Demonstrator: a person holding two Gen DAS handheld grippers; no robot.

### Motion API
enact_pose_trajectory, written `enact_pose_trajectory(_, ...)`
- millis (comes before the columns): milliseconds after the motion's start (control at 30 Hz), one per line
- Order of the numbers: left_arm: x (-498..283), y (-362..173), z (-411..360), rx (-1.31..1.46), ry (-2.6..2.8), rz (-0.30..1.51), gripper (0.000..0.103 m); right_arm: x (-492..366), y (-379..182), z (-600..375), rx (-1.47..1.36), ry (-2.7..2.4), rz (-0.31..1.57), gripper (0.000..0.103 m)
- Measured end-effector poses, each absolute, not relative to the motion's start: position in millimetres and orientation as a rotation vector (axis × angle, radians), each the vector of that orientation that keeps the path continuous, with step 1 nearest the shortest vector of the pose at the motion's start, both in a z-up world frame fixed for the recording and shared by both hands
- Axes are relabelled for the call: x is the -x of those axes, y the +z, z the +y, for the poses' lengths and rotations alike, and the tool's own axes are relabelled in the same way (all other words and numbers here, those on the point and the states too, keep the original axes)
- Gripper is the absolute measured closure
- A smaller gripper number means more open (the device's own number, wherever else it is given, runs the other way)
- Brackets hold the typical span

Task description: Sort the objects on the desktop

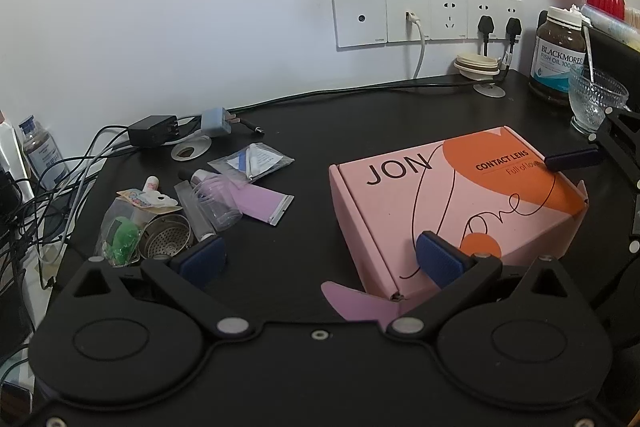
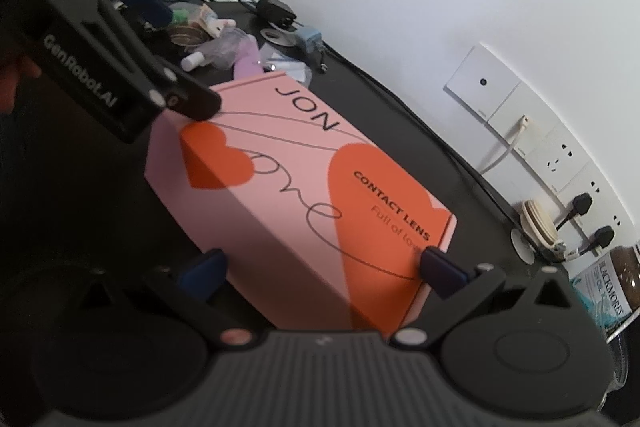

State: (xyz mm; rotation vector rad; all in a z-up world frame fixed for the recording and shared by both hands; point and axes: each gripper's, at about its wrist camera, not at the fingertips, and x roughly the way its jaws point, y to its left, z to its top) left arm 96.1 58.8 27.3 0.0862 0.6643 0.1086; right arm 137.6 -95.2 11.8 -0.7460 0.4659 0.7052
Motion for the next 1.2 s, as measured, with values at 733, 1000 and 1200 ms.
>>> enact_pose_trajectory(733, -123.3, 26.8, 61.8, -0.078, 0.114, 0.669, 0.0, -152.8, 12.0, -88.0, 0.714, 0.67, 0.476, 0.001)
enact_pose_trajectory(1000, -145.8, 24.7, 59.9, -0.083, 0.127, 0.656, 0.0, -173.3, 12.7, -85.9, 0.705, 0.652, 0.48, 0.001)
enact_pose_trajectory(1200, -159.7, 24.1, 62.4, -0.063, 0.137, 0.66, 0.0, -188.8, 12.4, -86.0, 0.705, 0.656, 0.472, 0.001)
